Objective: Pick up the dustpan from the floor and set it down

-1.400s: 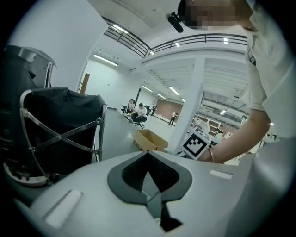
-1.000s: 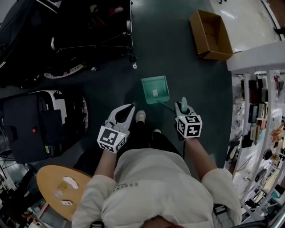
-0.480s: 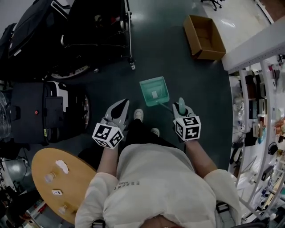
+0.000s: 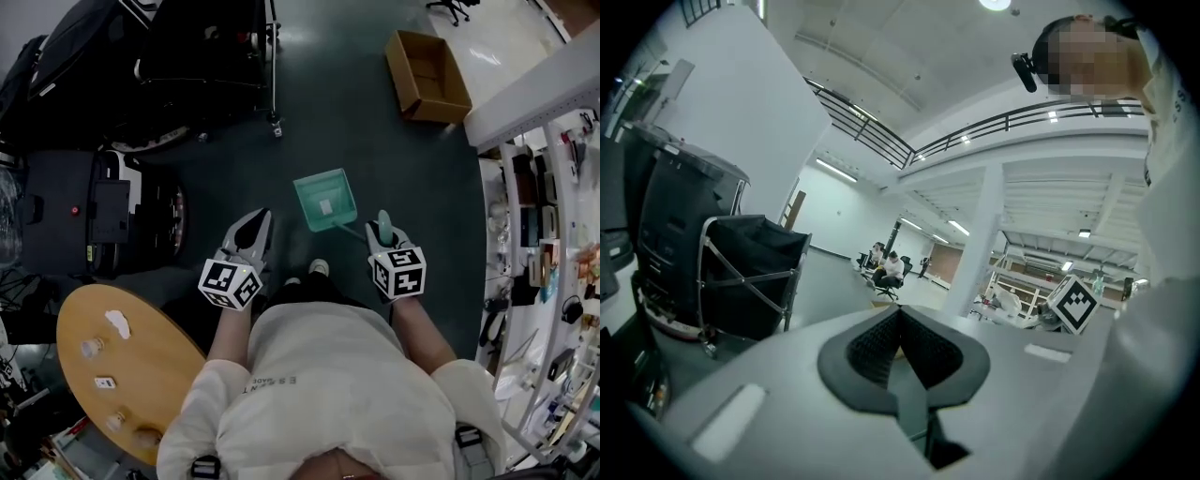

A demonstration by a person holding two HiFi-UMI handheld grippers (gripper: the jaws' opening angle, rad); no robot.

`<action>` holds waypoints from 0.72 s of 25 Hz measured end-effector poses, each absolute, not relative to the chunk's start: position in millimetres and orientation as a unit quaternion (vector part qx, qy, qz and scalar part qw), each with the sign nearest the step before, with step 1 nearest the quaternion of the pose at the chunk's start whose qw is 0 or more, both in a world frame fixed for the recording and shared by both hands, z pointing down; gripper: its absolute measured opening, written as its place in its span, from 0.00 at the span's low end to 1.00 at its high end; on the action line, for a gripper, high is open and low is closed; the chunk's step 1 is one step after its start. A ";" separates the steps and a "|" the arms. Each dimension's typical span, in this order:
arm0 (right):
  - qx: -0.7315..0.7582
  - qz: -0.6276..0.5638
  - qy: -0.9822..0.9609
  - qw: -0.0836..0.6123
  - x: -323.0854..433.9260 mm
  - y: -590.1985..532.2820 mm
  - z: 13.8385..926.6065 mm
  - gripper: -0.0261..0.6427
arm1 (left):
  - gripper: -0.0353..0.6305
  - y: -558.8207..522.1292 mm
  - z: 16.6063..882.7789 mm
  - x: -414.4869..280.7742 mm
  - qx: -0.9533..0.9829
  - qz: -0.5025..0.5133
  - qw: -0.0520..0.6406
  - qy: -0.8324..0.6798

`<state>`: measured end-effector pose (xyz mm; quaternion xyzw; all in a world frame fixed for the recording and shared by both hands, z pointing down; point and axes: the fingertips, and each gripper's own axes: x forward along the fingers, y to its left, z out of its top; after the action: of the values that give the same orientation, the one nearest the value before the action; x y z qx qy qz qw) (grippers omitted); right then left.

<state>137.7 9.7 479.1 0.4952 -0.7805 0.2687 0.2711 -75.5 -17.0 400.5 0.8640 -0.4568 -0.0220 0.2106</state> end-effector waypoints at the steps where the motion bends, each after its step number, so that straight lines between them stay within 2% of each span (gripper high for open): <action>1: 0.497 0.269 -0.779 0.272 139.7 12.7 480.8 0.03 | 0.08 -13.2 404.1 -73.6 0.864 -0.020 0.213 -0.457; 7: 0.513 0.278 -0.763 0.278 147.5 13.0 492.9 0.03 | 0.08 -4.1 416.0 -61.0 0.868 -0.006 0.225 -0.443; 18: 0.497 0.302 -0.763 0.283 150.1 -26.1 515.3 0.03 | 0.08 -34.8 422.5 -79.7 0.849 -0.008 0.229 -0.476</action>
<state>150.1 -26.1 515.3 0.4966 -0.7630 0.3020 0.2830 -79.7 -34.8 422.5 0.8493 -0.4756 -0.0083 0.2289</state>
